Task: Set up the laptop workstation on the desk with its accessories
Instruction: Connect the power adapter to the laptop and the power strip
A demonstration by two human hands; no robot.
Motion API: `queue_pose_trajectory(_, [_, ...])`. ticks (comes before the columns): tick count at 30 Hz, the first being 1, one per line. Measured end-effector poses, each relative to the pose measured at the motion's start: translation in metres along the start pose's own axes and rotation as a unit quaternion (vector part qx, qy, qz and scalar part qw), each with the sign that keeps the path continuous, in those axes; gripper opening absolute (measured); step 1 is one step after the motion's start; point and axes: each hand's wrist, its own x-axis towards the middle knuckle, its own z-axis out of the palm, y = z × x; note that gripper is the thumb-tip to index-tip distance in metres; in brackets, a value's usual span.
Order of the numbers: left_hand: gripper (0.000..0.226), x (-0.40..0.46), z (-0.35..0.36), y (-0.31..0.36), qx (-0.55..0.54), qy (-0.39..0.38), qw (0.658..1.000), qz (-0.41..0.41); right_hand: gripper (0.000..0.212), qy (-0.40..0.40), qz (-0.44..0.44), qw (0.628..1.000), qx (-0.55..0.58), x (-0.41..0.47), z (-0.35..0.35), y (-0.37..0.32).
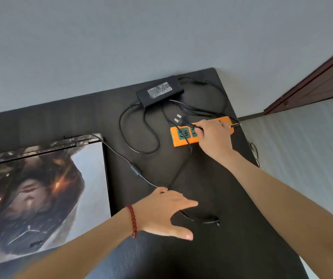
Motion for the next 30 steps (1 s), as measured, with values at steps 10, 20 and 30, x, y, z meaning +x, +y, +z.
queue_pose_trajectory(10, [0.048,0.010,0.028,-0.064,0.330,0.144,0.930,0.069,0.023,-0.017,-0.015,0.999,0.024,-0.017,-0.005,0.008])
queue_pose_trajectory(20, [0.010,0.014,-0.088,-0.100,0.258,0.357,0.897,-0.045,0.021,0.076,0.102,0.982,0.138,0.014,-0.018,0.000])
queue_pose_trajectory(30, [0.036,0.079,-0.223,-0.092,-0.141,0.511,0.769,-0.357,0.026,0.198,0.223,0.896,0.329,0.058,-0.052,0.020])
